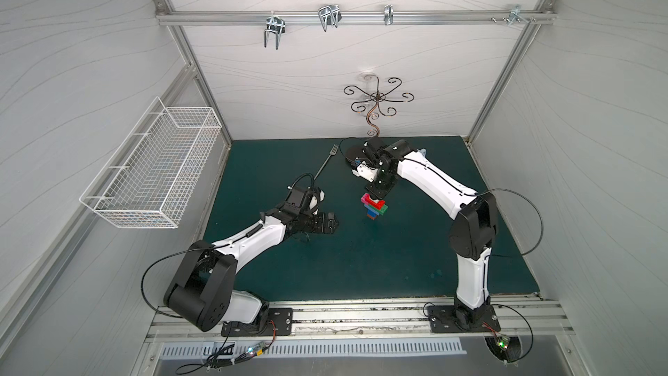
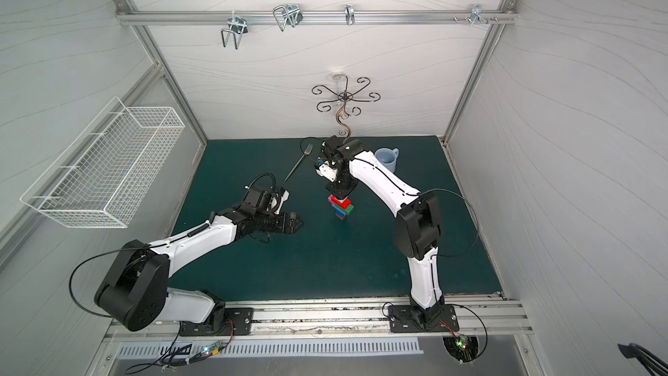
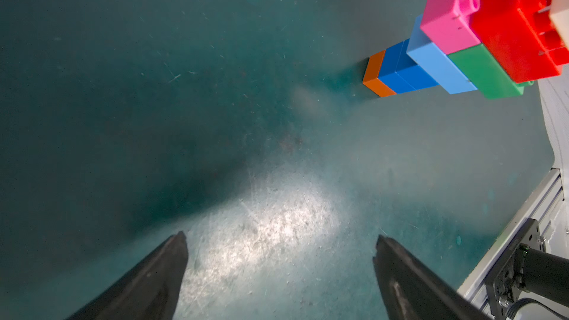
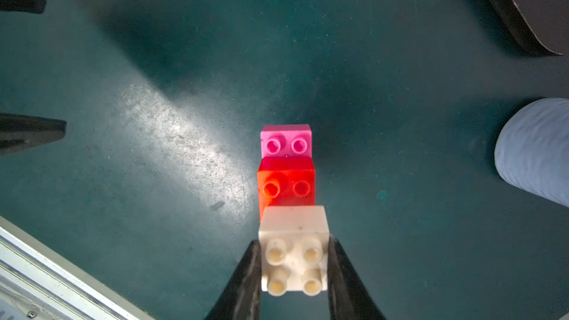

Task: Assemble a spoon with lego
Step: Assemble the lego brick with the lego brick.

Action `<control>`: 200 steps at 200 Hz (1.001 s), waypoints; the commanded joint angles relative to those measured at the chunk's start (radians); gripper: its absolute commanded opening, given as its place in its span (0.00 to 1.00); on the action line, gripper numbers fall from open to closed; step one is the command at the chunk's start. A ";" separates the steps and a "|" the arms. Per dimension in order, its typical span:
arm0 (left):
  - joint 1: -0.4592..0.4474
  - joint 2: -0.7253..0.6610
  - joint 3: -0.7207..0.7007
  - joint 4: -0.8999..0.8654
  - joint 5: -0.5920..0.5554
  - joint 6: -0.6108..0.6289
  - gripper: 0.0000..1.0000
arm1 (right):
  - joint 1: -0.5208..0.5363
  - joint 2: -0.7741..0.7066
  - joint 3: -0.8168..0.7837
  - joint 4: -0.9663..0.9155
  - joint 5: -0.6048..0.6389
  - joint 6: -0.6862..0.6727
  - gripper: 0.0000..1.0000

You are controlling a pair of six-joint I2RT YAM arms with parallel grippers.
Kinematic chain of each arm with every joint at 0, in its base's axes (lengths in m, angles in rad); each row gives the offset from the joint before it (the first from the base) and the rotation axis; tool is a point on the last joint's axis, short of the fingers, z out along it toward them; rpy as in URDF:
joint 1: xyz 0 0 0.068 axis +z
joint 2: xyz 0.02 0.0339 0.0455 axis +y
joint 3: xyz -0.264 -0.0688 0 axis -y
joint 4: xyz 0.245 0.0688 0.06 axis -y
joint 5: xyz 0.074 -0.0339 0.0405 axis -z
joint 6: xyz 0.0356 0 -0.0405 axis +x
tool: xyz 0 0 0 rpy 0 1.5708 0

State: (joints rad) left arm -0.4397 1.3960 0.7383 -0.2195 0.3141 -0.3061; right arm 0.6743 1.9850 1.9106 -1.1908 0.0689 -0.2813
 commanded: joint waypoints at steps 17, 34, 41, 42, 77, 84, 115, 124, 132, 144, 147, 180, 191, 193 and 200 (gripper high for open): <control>-0.003 0.008 0.045 0.020 -0.006 0.013 1.00 | -0.014 0.007 -0.022 -0.015 -0.011 -0.001 0.17; -0.003 0.009 0.044 0.018 -0.007 0.014 1.00 | -0.015 0.009 -0.019 -0.016 -0.007 0.003 0.16; -0.004 0.008 0.044 0.019 -0.007 0.013 1.00 | -0.015 0.009 -0.018 -0.016 -0.009 0.003 0.16; -0.004 0.008 0.045 0.019 -0.007 0.014 1.00 | -0.015 0.008 -0.018 -0.015 -0.008 0.004 0.16; -0.003 0.009 0.045 0.019 -0.006 0.013 1.00 | -0.015 0.001 -0.015 -0.012 -0.014 0.003 0.16; -0.003 0.009 0.044 0.019 -0.006 0.011 1.00 | -0.015 -0.001 -0.015 -0.015 -0.015 0.003 0.16; -0.003 0.008 0.043 0.019 -0.006 0.011 1.00 | -0.015 -0.009 -0.019 -0.009 -0.019 0.004 0.16; -0.004 0.009 0.042 0.020 -0.007 0.011 1.00 | -0.015 -0.010 -0.019 -0.009 -0.018 0.002 0.16; -0.004 0.010 0.044 0.020 -0.007 0.011 1.00 | -0.016 -0.011 -0.017 -0.009 -0.015 0.004 0.16; -0.003 0.011 0.047 0.014 -0.006 0.013 1.00 | -0.017 -0.012 -0.015 -0.012 -0.018 0.004 0.16; -0.004 0.011 0.046 0.015 -0.006 0.011 1.00 | -0.016 -0.013 -0.015 -0.012 -0.017 0.005 0.16; -0.003 0.008 0.041 0.017 -0.008 0.013 1.00 | -0.017 -0.024 -0.021 -0.003 -0.015 0.006 0.16; -0.004 0.009 0.045 0.017 -0.007 0.012 1.00 | -0.017 -0.028 -0.018 -0.001 -0.018 0.006 0.17; -0.004 0.009 0.044 0.019 -0.007 0.013 1.00 | -0.016 -0.028 -0.017 -0.001 -0.017 0.007 0.17; -0.004 0.011 0.046 0.017 -0.006 0.013 1.00 | -0.017 -0.029 -0.015 -0.003 -0.018 0.006 0.17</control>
State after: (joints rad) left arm -0.4397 1.3960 0.7383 -0.2195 0.3138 -0.3061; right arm 0.6624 1.9820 1.9079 -1.1870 0.0639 -0.2810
